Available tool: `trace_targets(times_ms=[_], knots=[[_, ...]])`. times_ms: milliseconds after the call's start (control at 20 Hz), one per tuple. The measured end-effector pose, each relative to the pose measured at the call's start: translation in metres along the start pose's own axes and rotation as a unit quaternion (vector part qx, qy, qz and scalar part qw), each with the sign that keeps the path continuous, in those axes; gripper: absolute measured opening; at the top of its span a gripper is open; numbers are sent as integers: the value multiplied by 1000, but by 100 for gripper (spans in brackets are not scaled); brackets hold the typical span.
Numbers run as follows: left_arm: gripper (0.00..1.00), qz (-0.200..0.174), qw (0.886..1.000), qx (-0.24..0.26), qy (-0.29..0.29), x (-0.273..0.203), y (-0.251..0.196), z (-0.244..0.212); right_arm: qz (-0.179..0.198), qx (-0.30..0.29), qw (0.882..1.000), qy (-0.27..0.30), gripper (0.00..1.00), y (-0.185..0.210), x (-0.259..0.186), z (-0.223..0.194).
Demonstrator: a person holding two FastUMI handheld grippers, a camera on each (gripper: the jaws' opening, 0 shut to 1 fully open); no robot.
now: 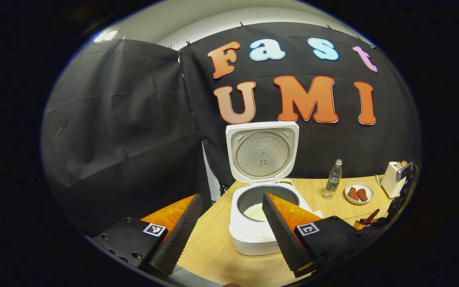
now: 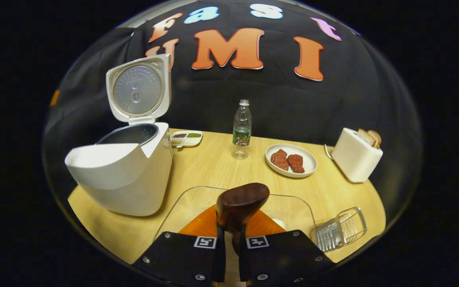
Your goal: Close the left gripper, press the button to open the rice cooker; take a wooden spoon from the chopstick holder with the right hand, scoop a spoonful of rice and pour it into the rice cooker, then put the wooden spoon back into the chopstick holder.
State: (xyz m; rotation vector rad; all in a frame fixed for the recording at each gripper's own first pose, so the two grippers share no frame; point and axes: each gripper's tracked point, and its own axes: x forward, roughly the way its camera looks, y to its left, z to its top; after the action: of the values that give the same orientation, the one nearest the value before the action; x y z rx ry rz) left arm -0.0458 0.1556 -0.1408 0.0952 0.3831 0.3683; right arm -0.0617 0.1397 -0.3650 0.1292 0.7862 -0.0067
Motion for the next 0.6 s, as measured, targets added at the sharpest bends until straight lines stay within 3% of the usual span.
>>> trace_targets(times_ms=[200,400,600], knots=[[100,-2,1000,2,-4,0,7,3,24,101,993,49,13,7,5,-3],[100,-3,1000,2,-6,1,13,4,35,210,973,92,13,-1,8,-8],[100,-2,1000,3,-5,0,17,3,44,265,957,107,13,-7,11,-11]])
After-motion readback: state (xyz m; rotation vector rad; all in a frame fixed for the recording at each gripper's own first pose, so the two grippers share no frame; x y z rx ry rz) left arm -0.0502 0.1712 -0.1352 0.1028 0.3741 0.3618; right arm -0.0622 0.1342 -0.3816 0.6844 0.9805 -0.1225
